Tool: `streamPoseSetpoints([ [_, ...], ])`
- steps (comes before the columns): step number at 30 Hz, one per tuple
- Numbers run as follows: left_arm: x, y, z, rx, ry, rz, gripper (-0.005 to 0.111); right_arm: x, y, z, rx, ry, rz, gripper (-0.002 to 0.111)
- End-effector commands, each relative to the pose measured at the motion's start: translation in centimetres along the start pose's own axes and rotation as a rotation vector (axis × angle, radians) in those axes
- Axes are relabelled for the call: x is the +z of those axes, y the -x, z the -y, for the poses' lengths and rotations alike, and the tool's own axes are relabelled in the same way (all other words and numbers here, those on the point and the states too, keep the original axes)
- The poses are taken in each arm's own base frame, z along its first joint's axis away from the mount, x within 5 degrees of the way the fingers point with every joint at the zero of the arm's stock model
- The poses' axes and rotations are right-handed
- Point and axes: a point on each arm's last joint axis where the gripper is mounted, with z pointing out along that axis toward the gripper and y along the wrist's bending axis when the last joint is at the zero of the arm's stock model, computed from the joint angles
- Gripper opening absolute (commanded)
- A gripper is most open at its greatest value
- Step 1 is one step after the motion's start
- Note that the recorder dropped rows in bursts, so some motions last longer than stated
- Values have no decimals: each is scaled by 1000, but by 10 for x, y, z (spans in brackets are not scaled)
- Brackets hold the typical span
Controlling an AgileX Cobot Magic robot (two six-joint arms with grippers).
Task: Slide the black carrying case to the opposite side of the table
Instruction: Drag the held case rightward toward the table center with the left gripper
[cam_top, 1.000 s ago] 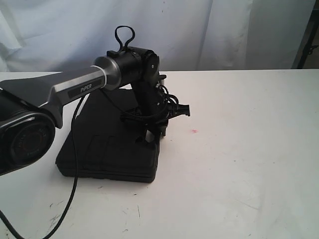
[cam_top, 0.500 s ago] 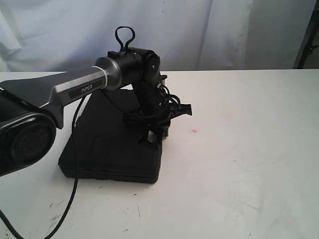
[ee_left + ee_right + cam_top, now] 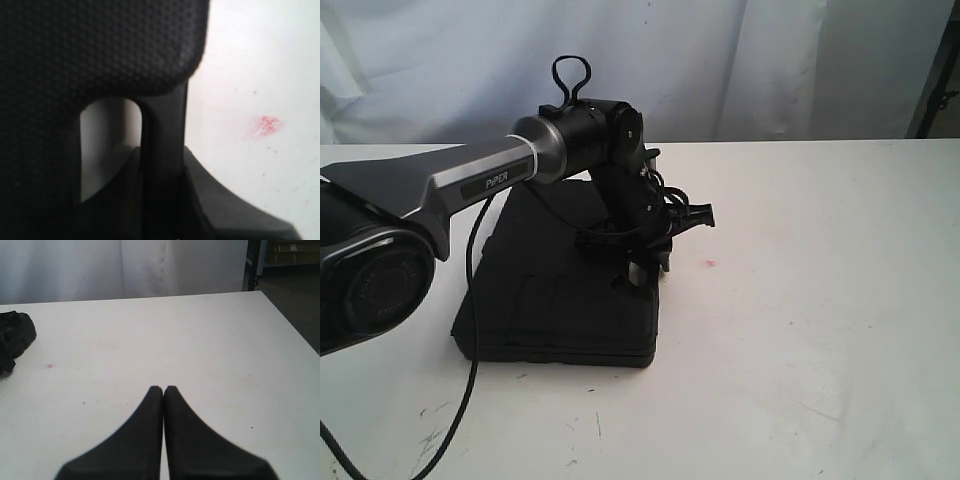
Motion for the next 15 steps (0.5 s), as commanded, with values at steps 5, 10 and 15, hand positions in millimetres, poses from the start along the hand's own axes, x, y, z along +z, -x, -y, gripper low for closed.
streamPoseSetpoints([
  [5,-8,0,6,32,-11,18,68,0,1,1,-1,-9,18,0],
  [10,-19,2,7,51,-1,44,75,0,1,1,-1,-9,18,0],
  [15,-35,4,10,83,-10,77,71,0,1,0,-1,-9,16,0],
])
